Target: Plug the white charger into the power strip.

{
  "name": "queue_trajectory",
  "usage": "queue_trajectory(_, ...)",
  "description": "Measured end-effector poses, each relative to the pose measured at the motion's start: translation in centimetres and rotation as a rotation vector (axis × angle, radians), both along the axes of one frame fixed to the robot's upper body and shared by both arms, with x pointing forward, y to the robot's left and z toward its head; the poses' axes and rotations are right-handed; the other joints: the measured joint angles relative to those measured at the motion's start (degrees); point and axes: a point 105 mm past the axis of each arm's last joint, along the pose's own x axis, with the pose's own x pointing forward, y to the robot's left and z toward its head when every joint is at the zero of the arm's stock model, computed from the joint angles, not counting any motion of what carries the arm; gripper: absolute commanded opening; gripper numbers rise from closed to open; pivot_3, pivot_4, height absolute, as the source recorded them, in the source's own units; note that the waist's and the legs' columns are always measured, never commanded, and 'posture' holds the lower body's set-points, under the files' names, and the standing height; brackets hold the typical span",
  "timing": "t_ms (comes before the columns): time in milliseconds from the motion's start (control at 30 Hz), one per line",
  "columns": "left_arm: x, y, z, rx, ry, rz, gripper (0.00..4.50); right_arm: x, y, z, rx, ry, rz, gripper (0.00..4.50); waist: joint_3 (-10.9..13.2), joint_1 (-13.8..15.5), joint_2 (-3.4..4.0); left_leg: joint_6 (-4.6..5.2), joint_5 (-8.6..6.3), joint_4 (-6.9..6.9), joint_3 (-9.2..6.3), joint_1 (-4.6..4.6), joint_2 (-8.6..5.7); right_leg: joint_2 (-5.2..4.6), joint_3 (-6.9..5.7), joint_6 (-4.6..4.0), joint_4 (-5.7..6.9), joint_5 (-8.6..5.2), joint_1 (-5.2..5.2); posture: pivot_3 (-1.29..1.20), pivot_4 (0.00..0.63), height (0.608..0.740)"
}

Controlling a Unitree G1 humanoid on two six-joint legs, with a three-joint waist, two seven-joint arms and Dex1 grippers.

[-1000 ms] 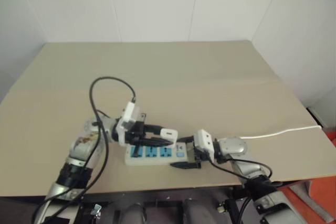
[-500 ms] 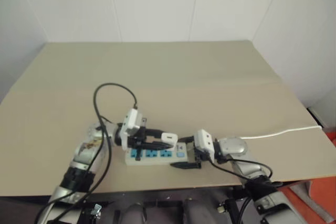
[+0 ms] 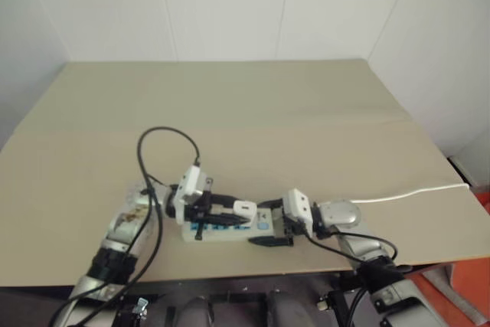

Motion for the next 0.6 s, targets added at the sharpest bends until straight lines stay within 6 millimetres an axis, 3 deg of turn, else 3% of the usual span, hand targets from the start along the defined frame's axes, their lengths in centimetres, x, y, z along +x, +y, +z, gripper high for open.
queue_trajectory(600, 0.06, -0.47, -0.81, 0.004, -0.009, -0.007, 0.98, 0.0, 0.01, 0.0, 0.0, 0.002, 0.0, 3.45, 0.0, 0.0, 0.0, 0.0, 0.0, -0.02, 0.0, 0.0, 0.01, 0.0, 0.01, 0.0, -0.03, 0.0, 0.0, 0.0, 0.15, 0.74)
